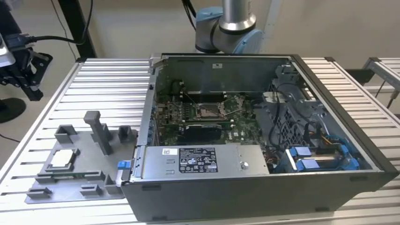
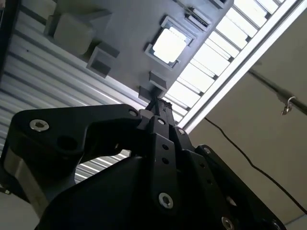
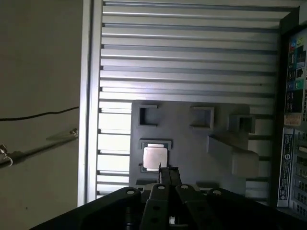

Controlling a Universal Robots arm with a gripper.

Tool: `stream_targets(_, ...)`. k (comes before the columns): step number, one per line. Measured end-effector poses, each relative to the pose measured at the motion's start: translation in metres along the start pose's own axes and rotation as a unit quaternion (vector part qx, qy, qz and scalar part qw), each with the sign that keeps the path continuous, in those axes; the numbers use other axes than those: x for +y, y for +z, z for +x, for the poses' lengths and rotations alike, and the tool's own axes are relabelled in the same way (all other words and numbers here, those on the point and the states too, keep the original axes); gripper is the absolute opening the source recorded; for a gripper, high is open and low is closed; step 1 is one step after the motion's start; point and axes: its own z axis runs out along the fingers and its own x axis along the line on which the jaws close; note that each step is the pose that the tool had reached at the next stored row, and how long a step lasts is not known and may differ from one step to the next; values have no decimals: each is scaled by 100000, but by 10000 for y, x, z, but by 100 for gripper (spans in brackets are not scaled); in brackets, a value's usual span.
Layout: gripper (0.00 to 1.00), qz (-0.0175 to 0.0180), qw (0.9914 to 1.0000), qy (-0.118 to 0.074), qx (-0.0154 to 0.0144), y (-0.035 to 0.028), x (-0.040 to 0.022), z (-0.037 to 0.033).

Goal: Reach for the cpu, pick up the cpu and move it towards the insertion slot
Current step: 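Reach for the cpu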

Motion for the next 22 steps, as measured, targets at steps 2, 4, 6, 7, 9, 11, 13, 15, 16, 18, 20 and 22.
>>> stream_targets(2, 0, 0, 100000, -24, 0, 0, 0, 0)
stream_targets(4, 0, -1, 100000, -49, 0, 0, 0, 0)
stream_targets(6, 0, -1, 100000, -72, 3, 0, 0, 0)
stream_targets(7, 0, 1, 100000, -87, 5, 0, 0, 0)
stream_targets(9, 0, 0, 100000, -108, 6, 0, 0, 0)
stream_targets(11, 100, 0, 100000, -133, 5, 0, 0, 0)
stream_targets(13, 100, 1, 100000, -160, 4, 0, 0, 0)
stream_targets(15, 100, 0, 100000, -185, 8, 0, 0, 0)
stream_targets(16, 100, 0, 100000, -246, 8, 0, 0, 0)
stream_targets(18, 100, 1, 99999, -319, 13, 0, 0, 0)
stream_targets(20, 100, 0, 99999, -344, 12, 0, 0, 0)
stream_targets(22, 100, -2, 99999, -367, 11, 0, 0, 0)
